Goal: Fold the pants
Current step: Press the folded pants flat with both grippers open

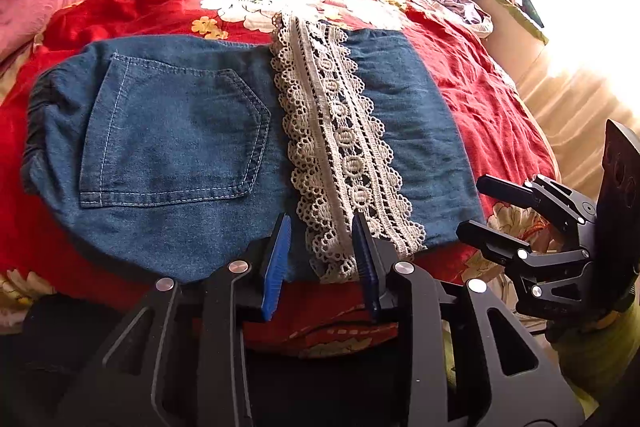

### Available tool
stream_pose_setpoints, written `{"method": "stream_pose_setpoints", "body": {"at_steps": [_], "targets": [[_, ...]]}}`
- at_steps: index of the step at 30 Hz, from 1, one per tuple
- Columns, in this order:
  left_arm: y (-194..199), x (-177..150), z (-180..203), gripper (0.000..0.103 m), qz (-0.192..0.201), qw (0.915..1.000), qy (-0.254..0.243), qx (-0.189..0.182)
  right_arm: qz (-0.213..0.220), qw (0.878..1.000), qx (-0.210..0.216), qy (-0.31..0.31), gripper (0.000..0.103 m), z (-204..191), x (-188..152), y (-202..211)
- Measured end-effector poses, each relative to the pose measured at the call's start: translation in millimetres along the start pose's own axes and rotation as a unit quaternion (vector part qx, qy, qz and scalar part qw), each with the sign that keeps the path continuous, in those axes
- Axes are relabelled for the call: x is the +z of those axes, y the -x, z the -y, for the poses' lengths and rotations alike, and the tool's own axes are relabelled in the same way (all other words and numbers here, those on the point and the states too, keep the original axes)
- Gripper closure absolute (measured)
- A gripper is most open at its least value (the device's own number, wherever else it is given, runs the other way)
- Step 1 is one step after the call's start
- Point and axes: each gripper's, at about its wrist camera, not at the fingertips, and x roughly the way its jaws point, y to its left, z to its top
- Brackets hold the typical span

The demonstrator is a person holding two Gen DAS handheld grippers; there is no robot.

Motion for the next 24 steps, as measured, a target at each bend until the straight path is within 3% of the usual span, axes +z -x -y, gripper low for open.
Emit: {"method": "stream_pose_setpoints", "body": {"at_steps": [5, 11, 14, 18, 24], "targets": [[13.1, 3.7, 0.5, 0.075, 0.018, 0.9998, 0.002, 0.004, 0.011, 1.0, -0.003, -0.002, 0.036, -0.6, 4.7, 7.8], [27.8, 6.6, 1.2, 0.07, 0.034, 0.9994, 0.0, 0.01, 0.024, 1.0, -0.004, -0.007, 0.035, -2.3, 10.3, 16.4], [36.0, 7.3, -1.6, 0.066, 0.042, 0.999, 0.001, 0.014, 0.036, 0.999, -0.006, -0.011, 0.021, -3.9, 13.7, 21.8], [46.9, 9.4, -7.2, 0.062, 0.054, 0.9982, 0.004, 0.025, 0.044, 0.999, -0.001, -0.016, 0.021, -5.8, 19.5, 26.4], [70.8, 9.8, -16.1, 0.047, 0.083, 0.9957, 0.006, 0.041, 0.05, 0.999, 0.004, -0.011, 0.018, -13.0, 30.7, 29.3]]}}
